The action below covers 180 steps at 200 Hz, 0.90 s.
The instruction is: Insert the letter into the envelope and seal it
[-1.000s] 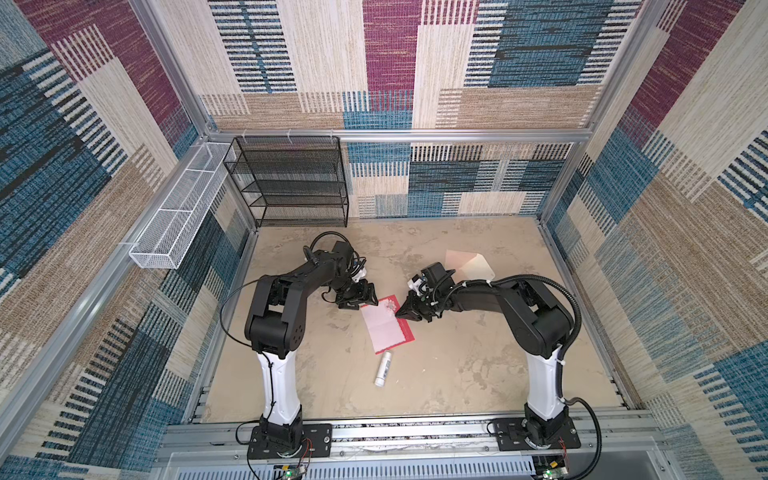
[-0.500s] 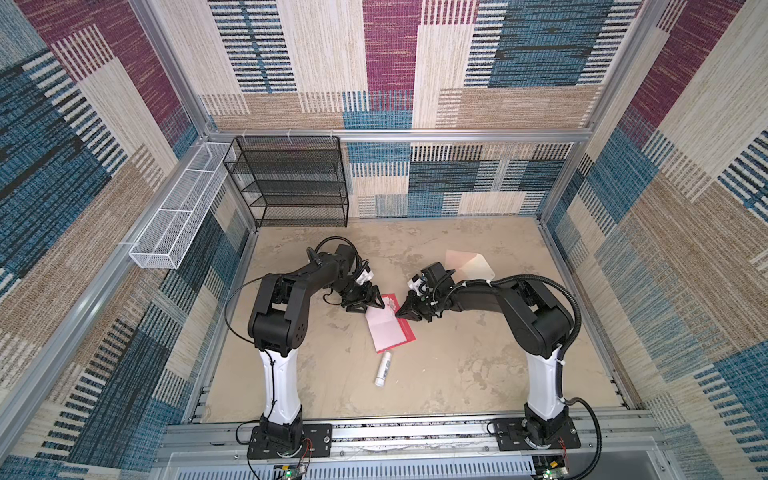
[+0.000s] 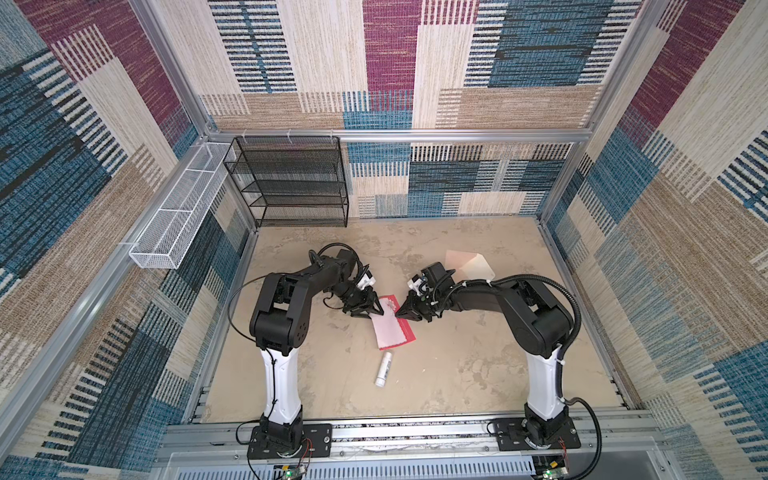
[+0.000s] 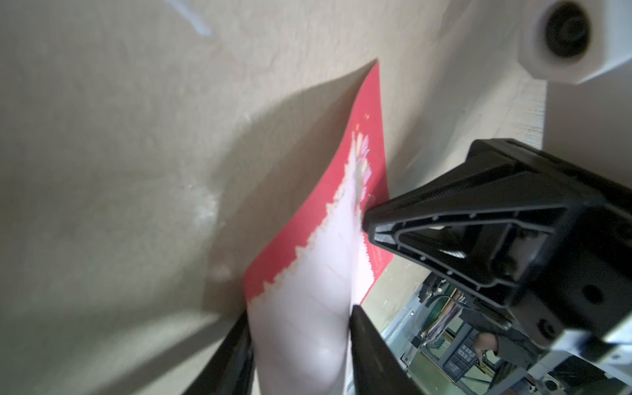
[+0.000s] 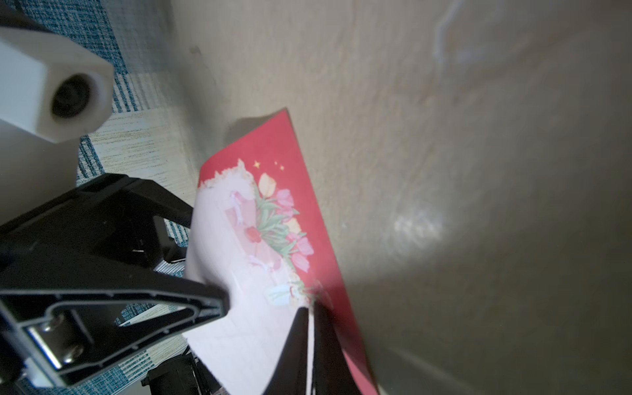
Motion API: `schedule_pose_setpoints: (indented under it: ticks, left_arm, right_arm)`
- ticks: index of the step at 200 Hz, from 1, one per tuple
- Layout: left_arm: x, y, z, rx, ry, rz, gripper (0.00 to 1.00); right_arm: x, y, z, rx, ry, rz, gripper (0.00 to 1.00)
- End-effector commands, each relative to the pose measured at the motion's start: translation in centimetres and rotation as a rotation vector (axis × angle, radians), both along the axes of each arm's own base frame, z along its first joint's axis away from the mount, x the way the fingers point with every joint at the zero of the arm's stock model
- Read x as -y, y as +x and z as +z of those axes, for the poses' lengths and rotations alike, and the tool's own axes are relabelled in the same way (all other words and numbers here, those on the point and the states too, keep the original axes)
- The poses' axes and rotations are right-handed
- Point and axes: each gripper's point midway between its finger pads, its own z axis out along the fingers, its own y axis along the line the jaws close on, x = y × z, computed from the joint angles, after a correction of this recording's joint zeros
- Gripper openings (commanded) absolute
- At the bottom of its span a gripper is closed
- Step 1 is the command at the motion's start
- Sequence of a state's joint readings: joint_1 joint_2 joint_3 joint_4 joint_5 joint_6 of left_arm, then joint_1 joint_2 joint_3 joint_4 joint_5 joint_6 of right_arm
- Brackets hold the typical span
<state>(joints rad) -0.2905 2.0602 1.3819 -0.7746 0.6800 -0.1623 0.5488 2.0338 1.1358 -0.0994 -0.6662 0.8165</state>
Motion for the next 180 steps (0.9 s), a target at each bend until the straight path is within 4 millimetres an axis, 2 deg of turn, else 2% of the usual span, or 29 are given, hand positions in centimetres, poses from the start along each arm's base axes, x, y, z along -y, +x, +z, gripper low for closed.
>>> schedule_pose_setpoints:
  ticks: [1, 55, 84, 108, 125, 148, 180]
  left_arm:
    - [-0.7, -0.1, -0.3, 0.000, 0.047, 0.006, 0.42]
    - [-0.9, 0.4, -0.2, 0.013, 0.059, 0.013, 0.36]
    - [-1.0, 0.4, -0.3, 0.012, 0.063, 0.011, 0.33]
    - [-1.0, 0.3, -0.5, 0.007, 0.062, 0.011, 0.31]
    - [-0.7, 0.3, -0.4, 0.005, 0.043, 0.013, 0.31]
    - [-0.2, 0.4, -0.4, -0.004, 0.021, 0.020, 0.32]
    - [-0.3, 0.6, -0.3, 0.008, 0.025, 0.023, 0.43]
  right_arm:
    - [3.0, -1.5, -3.0, -0.090, -0.189, -0.055, 0.13]
    - [2.8, -0.9, -1.0, -0.038, -0.172, -0.036, 0.25]
    - [2.9, 0.0, 1.0, 0.017, -0.145, -0.040, 0.31]
    - [3.2, 0.7, 2.4, 0.052, -0.122, -0.051, 0.33]
    - [3.6, 0.8, 2.5, 0.055, -0.122, -0.057, 0.33]
    - [3.6, 0.4, 1.7, 0.030, -0.125, -0.046, 0.32]
    - [4.3, 0.3, 1.6, 0.039, -0.166, -0.050, 0.34]
